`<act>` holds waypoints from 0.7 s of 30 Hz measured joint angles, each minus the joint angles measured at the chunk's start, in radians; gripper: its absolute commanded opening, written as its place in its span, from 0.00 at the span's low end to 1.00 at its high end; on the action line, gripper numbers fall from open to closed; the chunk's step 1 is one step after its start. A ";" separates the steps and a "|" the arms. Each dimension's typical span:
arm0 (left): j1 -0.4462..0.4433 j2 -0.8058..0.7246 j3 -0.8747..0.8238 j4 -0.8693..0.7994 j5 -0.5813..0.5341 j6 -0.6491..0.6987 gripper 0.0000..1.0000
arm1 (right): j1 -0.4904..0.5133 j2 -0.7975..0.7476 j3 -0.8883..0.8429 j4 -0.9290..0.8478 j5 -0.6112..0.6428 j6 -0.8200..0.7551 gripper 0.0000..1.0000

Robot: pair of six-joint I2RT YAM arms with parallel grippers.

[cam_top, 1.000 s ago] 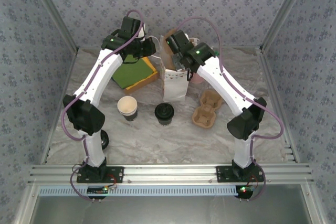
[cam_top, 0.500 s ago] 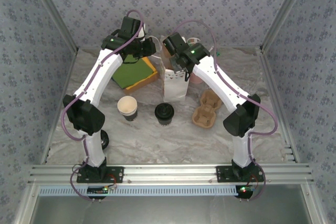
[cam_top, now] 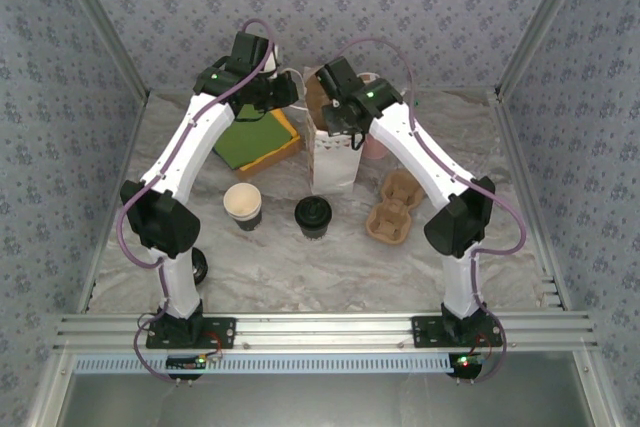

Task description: Pack the takeout coffee

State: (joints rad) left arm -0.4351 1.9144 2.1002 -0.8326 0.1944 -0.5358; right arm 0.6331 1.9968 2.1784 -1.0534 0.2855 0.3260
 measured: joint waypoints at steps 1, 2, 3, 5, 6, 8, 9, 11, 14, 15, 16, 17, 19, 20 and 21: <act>0.000 -0.002 -0.004 0.001 0.000 0.000 0.10 | -0.006 0.000 -0.005 0.009 -0.021 0.011 0.09; 0.000 -0.003 -0.009 0.003 0.000 0.000 0.10 | -0.012 0.000 -0.010 0.016 -0.038 0.023 0.09; 0.000 -0.004 -0.015 0.005 0.000 0.000 0.10 | -0.019 0.000 -0.018 0.025 -0.060 0.035 0.09; 0.000 -0.005 -0.026 0.008 0.000 0.000 0.10 | -0.031 0.000 -0.032 0.039 -0.095 0.059 0.09; 0.000 -0.006 -0.031 0.009 0.000 0.000 0.10 | -0.039 -0.002 -0.042 0.049 -0.115 0.072 0.09; 0.000 -0.007 -0.041 0.014 0.000 0.000 0.10 | -0.051 -0.004 -0.062 0.066 -0.146 0.092 0.09; 0.000 -0.008 -0.045 0.016 0.000 0.000 0.10 | -0.058 -0.005 -0.073 0.075 -0.164 0.105 0.09; 0.000 -0.009 -0.049 0.017 0.000 0.000 0.10 | -0.069 -0.007 -0.087 0.086 -0.192 0.124 0.09; 0.000 -0.009 -0.051 0.023 0.000 -0.001 0.10 | -0.085 -0.011 -0.101 0.104 -0.231 0.150 0.09; 0.000 -0.009 -0.051 0.023 0.000 -0.002 0.10 | -0.091 -0.015 -0.109 0.111 -0.244 0.158 0.09; 0.000 -0.009 -0.052 0.024 0.000 -0.004 0.10 | -0.095 -0.021 -0.119 0.119 -0.254 0.166 0.09; 0.000 -0.009 -0.054 0.025 0.000 -0.006 0.10 | -0.100 -0.026 -0.128 0.125 -0.264 0.174 0.09; 0.000 -0.009 -0.056 0.026 0.000 -0.007 0.10 | -0.108 -0.037 -0.146 0.138 -0.280 0.186 0.09; -0.001 -0.010 -0.057 0.026 0.000 -0.007 0.10 | -0.111 -0.041 -0.154 0.143 -0.286 0.191 0.10; -0.002 -0.009 -0.058 0.026 0.000 -0.007 0.10 | -0.113 -0.045 -0.160 0.146 -0.291 0.195 0.10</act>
State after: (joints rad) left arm -0.4370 1.9053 2.0426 -0.8070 0.1947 -0.5430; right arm 0.5198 1.9518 2.0186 -0.9073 -0.0055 0.5209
